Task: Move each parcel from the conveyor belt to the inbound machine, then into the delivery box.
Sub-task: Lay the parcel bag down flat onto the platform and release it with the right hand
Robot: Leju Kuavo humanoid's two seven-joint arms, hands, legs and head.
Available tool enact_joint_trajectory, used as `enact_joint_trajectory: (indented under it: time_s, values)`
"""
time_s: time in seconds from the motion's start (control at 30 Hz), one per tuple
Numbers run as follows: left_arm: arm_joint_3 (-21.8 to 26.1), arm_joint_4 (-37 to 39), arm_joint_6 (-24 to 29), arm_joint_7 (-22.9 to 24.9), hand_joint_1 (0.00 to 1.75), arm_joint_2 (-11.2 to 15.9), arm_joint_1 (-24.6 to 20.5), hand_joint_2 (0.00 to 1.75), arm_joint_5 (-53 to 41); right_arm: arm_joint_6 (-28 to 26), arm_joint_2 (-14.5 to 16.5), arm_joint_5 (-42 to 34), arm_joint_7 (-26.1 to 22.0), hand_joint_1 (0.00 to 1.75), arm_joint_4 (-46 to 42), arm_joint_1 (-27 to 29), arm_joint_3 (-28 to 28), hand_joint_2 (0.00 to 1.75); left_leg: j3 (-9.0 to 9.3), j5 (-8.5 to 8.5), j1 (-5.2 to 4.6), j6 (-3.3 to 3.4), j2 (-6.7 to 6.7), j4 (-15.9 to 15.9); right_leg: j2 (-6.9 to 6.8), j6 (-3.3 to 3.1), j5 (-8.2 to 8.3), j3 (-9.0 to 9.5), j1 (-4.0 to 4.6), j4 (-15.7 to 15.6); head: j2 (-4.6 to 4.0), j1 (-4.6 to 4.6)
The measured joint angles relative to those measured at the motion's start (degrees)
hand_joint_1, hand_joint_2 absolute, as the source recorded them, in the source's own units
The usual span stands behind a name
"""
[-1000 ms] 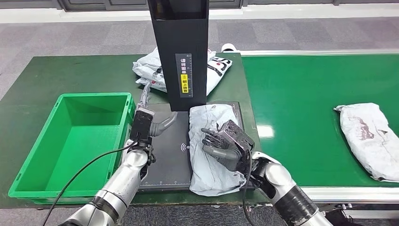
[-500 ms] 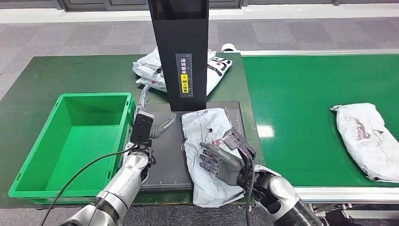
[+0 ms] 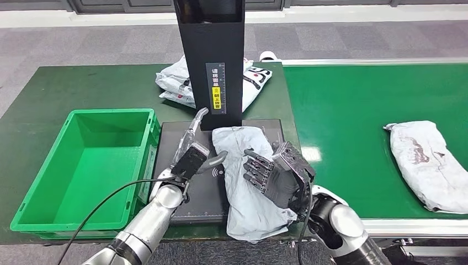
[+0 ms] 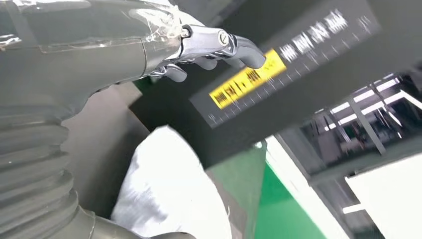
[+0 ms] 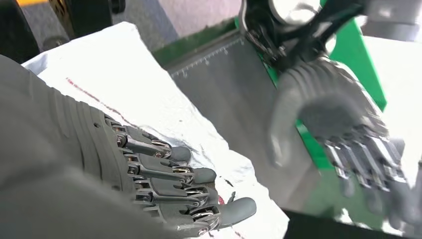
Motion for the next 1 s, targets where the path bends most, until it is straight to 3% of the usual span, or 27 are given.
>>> enact_joint_trajectory:
  time_s: [0.2, 0.43, 0.6, 1.0]
  values:
    - [-2.23, -1.08, -2.9, 0.31, 0.0, -0.01, 0.13, 1.75, -2.79, 1.27, -0.03, 2.96, 0.78, 0.0, -0.83, -0.61, -3.1, 0.0, 0.0, 0.0, 0.01, 0.0, -0.01, 0.0, 0.0, 0.0, 0.0, 0.0, 0.01, 0.0, 0.01, -0.02]
    - [-7.03, -3.56, -11.18, 0.94, 0.0, 0.02, 0.82, 1.75, -7.5, 3.76, -0.03, 8.15, 2.85, 0.0, 0.84, -1.19, -5.48, 0.0, -0.03, -0.01, 0.0, 0.01, -0.04, -0.01, -0.02, 0.0, 0.0, 0.0, 0.0, 0.0, 0.01, -0.01]
    - [-9.37, -4.44, -14.09, 1.27, 0.0, -0.83, 0.55, 1.75, -7.7, 4.79, 0.51, 8.35, 4.72, 0.0, 5.81, -4.76, -6.15, 0.0, -0.03, 0.0, -0.02, 0.05, -0.03, 0.0, -0.04, 0.01, 0.01, 0.0, -0.01, 0.0, 0.01, -0.02]
    - [-9.22, -0.01, -9.16, 3.54, 0.0, -5.42, -4.17, 1.75, 3.31, 4.65, 4.05, 8.14, 6.57, 0.0, 13.53, -6.84, -3.89, 0.0, -0.03, 0.05, 0.01, 0.06, -0.08, -0.01, -0.08, 0.02, 0.03, 0.01, 0.02, 0.0, 0.01, -0.02]
